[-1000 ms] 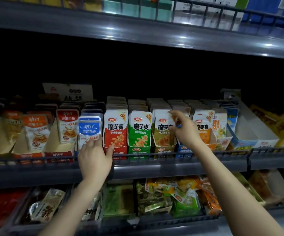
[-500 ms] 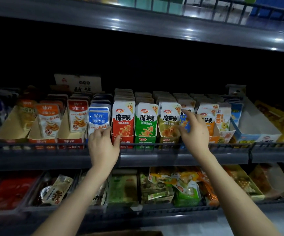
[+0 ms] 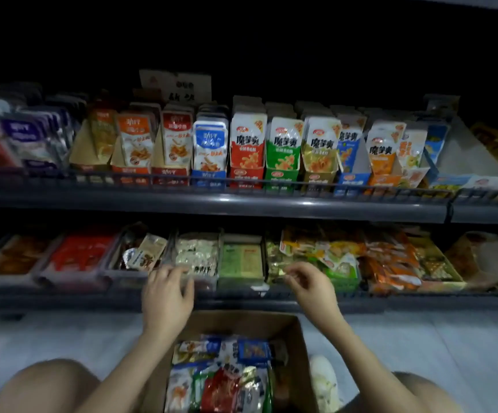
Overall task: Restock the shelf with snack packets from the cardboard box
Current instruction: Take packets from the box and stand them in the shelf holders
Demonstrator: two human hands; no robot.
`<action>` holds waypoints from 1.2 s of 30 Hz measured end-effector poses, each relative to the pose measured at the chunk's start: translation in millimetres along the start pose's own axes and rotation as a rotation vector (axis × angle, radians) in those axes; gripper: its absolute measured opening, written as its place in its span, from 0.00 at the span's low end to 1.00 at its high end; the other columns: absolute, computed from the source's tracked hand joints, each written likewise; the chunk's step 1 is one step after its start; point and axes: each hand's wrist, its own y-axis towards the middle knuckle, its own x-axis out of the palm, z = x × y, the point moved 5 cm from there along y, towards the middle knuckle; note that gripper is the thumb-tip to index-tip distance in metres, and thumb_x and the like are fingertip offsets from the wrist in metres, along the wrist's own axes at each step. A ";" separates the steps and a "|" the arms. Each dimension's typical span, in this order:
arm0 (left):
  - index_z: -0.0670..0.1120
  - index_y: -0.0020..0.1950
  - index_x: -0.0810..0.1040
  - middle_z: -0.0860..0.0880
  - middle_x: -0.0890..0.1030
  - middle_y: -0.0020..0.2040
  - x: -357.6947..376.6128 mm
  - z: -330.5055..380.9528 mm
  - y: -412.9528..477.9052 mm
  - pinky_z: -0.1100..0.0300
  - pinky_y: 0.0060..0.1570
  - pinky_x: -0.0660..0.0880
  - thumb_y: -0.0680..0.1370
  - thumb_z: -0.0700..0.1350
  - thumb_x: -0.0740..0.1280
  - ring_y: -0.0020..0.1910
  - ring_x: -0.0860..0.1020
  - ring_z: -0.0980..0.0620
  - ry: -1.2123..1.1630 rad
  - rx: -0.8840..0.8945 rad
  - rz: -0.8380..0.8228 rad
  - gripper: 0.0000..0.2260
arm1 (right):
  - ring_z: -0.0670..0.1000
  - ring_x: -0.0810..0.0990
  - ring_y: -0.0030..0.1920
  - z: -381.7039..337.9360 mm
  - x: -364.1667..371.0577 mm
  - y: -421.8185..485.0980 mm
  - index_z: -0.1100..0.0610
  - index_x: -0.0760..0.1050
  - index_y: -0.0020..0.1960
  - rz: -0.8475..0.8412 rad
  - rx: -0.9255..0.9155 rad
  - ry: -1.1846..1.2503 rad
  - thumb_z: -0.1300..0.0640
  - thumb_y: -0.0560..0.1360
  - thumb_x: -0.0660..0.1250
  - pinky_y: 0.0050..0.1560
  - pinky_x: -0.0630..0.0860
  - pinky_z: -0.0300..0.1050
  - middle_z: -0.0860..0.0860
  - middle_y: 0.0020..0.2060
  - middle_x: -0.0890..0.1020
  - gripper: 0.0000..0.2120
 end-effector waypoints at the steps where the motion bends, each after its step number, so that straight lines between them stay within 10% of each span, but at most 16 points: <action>1: 0.39 0.49 0.81 0.41 0.81 0.45 3.4 -11.7 -14.5 0.48 0.44 0.76 0.71 0.38 0.73 0.45 0.78 0.39 0.007 -0.014 -0.023 0.08 | 0.44 0.77 0.45 9.3 15.2 -10.1 0.53 0.79 0.51 -0.038 0.030 0.006 0.58 0.76 0.68 0.46 0.74 0.40 0.44 0.44 0.79 0.05; 14: 0.36 0.49 0.79 0.36 0.80 0.43 73.7 -116.7 -140.7 0.46 0.40 0.76 0.67 0.35 0.74 0.40 0.78 0.35 0.109 -0.217 -0.251 0.12 | 0.48 0.80 0.44 126.3 168.3 -114.8 0.51 0.76 0.49 -0.455 0.464 0.024 0.56 0.74 0.70 0.43 0.75 0.38 0.46 0.42 0.80 0.05; 20: 0.34 0.63 0.73 0.33 0.78 0.53 115.8 -139.7 -156.2 0.43 0.47 0.76 0.71 0.39 0.72 0.50 0.77 0.33 0.105 -0.296 -0.316 0.22 | 0.54 0.81 0.48 167.4 223.3 -130.6 0.55 0.76 0.53 -0.475 0.652 0.085 0.58 0.72 0.73 0.54 0.78 0.55 0.49 0.43 0.80 0.11; 25: 0.36 0.73 0.61 0.34 0.77 0.56 150.4 -148.4 -171.6 0.44 0.52 0.73 0.76 0.46 0.66 0.54 0.75 0.35 0.046 -0.303 -0.386 0.30 | 0.53 0.80 0.52 201.0 257.3 -132.9 0.55 0.74 0.62 -0.484 0.747 -0.039 0.54 0.73 0.73 0.47 0.75 0.44 0.50 0.52 0.80 0.19; 36: 0.40 0.75 0.57 0.38 0.75 0.57 156.3 -147.2 -174.8 0.45 0.46 0.78 0.77 0.46 0.65 0.53 0.77 0.39 0.071 -0.392 -0.366 0.31 | 0.55 0.76 0.59 255.5 299.4 -128.4 0.54 0.73 0.62 -0.522 0.865 -0.146 0.46 0.64 0.78 0.60 0.76 0.56 0.52 0.60 0.74 0.30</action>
